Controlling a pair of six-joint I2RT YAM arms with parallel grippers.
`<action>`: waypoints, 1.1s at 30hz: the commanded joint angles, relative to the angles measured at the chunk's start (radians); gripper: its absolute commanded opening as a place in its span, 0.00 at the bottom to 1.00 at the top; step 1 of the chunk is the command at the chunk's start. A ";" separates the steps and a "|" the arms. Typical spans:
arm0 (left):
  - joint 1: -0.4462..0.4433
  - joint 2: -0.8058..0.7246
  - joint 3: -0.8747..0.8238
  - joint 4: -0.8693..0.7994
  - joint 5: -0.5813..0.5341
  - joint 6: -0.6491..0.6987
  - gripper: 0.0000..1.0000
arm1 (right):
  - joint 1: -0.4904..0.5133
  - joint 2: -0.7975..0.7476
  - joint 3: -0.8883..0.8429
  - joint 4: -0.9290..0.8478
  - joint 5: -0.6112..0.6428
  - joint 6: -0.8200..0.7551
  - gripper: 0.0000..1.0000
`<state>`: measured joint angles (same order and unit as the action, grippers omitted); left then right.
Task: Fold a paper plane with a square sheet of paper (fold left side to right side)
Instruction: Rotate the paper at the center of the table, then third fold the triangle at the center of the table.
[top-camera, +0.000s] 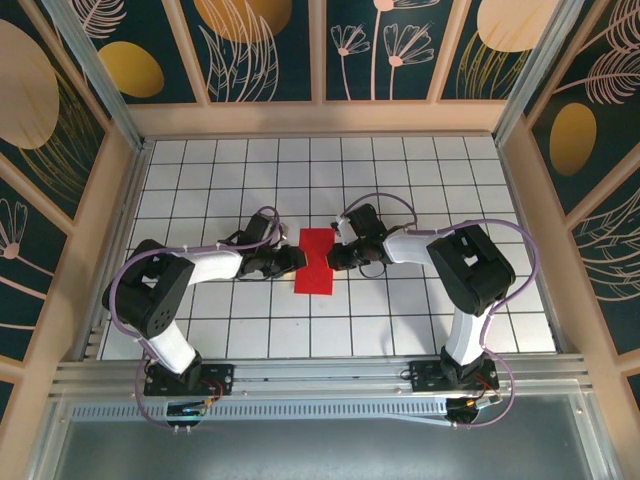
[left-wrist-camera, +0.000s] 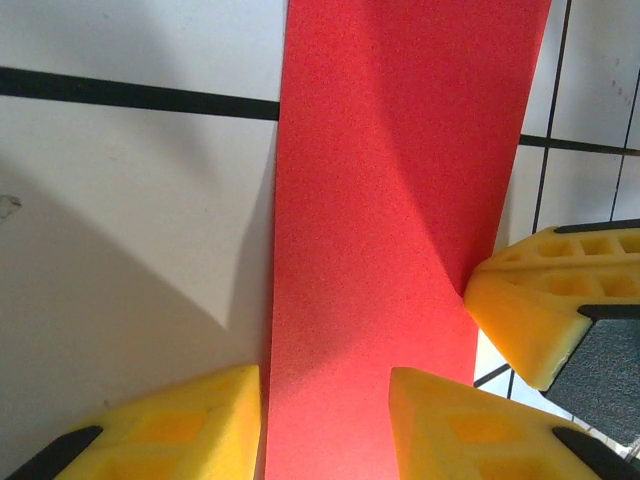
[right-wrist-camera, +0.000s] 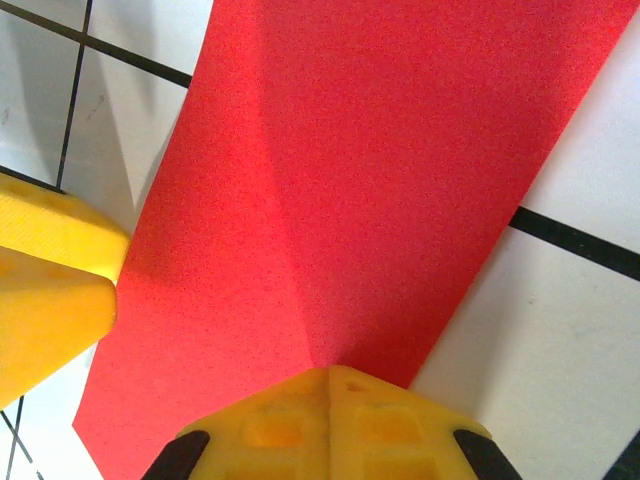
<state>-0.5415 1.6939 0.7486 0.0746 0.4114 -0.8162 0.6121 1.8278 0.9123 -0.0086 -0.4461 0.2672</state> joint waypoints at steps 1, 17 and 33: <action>-0.007 0.014 0.012 0.012 0.030 -0.006 0.37 | -0.014 0.036 -0.012 -0.103 0.075 -0.020 0.00; -0.007 -0.008 0.001 0.071 0.006 -0.035 0.36 | -0.014 0.034 -0.016 -0.098 0.072 -0.023 0.00; 0.008 0.056 0.068 0.051 -0.022 0.039 0.38 | -0.014 0.034 -0.014 -0.108 0.078 -0.029 0.00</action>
<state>-0.5415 1.7348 0.7914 0.1295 0.4000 -0.8116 0.6121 1.8282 0.9123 -0.0086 -0.4461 0.2665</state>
